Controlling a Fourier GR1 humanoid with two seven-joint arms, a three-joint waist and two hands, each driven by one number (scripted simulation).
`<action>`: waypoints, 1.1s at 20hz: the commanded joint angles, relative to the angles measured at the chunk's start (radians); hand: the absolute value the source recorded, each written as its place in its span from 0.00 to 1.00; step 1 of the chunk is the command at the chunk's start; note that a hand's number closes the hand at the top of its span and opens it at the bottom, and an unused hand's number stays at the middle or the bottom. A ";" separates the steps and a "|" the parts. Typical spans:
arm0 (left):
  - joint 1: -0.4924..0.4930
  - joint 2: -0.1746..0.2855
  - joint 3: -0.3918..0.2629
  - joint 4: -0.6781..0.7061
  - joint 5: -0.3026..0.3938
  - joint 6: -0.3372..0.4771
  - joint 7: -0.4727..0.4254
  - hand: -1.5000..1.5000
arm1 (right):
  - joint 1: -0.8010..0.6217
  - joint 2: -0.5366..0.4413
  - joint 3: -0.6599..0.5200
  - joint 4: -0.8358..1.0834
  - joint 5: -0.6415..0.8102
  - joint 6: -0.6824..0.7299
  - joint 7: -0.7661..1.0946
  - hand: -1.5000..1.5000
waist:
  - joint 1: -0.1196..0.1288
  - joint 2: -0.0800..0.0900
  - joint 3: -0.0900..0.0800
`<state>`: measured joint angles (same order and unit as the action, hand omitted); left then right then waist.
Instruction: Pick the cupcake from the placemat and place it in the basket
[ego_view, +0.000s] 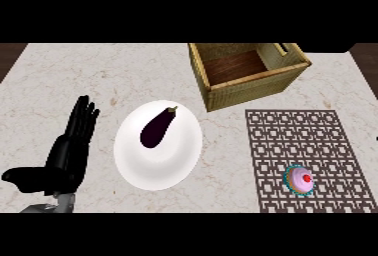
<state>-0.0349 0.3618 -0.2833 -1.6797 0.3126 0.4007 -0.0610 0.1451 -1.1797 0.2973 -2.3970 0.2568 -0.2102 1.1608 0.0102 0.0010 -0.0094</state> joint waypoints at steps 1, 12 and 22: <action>0.015 -0.025 -0.015 0.037 -0.015 -0.016 -0.046 0.50 | -0.085 -0.019 0.019 -0.111 -0.046 0.095 0.314 0.00 | 0.012 0.004 0.002; -0.013 -0.013 0.001 -0.038 -0.030 0.002 0.054 0.50 | -0.163 0.068 0.089 0.009 -0.031 0.103 0.309 0.00 | 0.009 -0.001 0.007; -0.017 -0.043 0.040 0.028 -0.027 -0.042 -0.011 0.50 | -0.176 0.295 0.262 0.111 0.214 0.102 0.264 0.00 | -0.003 -0.001 0.008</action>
<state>-0.0559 0.3191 -0.2637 -1.6544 0.2796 0.3770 -0.0551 -0.0119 -0.9660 0.5087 -2.3017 0.3935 -0.1162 1.2234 0.0121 0.0009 -0.0022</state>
